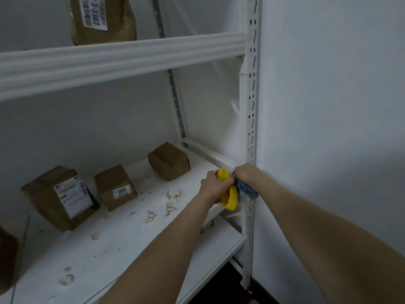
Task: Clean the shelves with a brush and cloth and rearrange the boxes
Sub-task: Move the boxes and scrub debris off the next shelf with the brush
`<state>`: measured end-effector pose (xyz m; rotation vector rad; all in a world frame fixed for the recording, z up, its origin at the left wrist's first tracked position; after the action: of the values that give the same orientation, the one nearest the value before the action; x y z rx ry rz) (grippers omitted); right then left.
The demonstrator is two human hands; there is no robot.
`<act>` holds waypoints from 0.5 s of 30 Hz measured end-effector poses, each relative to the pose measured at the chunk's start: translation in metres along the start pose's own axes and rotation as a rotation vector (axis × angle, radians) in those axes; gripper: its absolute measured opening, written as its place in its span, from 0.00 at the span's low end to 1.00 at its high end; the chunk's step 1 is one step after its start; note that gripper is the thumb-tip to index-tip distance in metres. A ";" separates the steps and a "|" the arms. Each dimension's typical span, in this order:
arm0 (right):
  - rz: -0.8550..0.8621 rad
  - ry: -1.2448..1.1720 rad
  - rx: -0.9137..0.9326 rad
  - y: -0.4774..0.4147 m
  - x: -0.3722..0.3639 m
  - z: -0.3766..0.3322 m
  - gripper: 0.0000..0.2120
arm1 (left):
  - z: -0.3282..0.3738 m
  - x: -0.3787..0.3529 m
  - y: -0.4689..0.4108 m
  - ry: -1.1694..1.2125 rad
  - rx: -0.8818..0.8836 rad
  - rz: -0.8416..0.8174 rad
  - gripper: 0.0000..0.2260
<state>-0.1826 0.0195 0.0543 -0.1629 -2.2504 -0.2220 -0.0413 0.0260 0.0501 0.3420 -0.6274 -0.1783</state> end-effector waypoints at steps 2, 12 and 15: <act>0.026 -0.029 0.018 -0.012 0.000 -0.006 0.14 | -0.007 0.011 -0.010 0.081 0.059 0.024 0.37; 0.081 -0.018 0.003 -0.085 -0.041 -0.019 0.19 | -0.038 0.046 -0.089 0.225 0.202 -0.044 0.33; -0.027 0.097 -0.021 -0.099 -0.062 -0.015 0.19 | -0.040 0.055 -0.108 0.230 0.227 -0.041 0.31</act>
<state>-0.1508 -0.0825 0.0052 -0.1301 -2.1550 -0.2625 0.0205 -0.0787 0.0105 0.5856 -0.4132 -0.1050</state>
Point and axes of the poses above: each hand's wrist, its own y-axis away from the middle knuckle, its own x-axis out of the back of the hand, z = x × y, the point moved 8 cm from there along -y, towards the middle knuckle, and after that the axes turned 11 degrees about x, right-handed, at the moved point
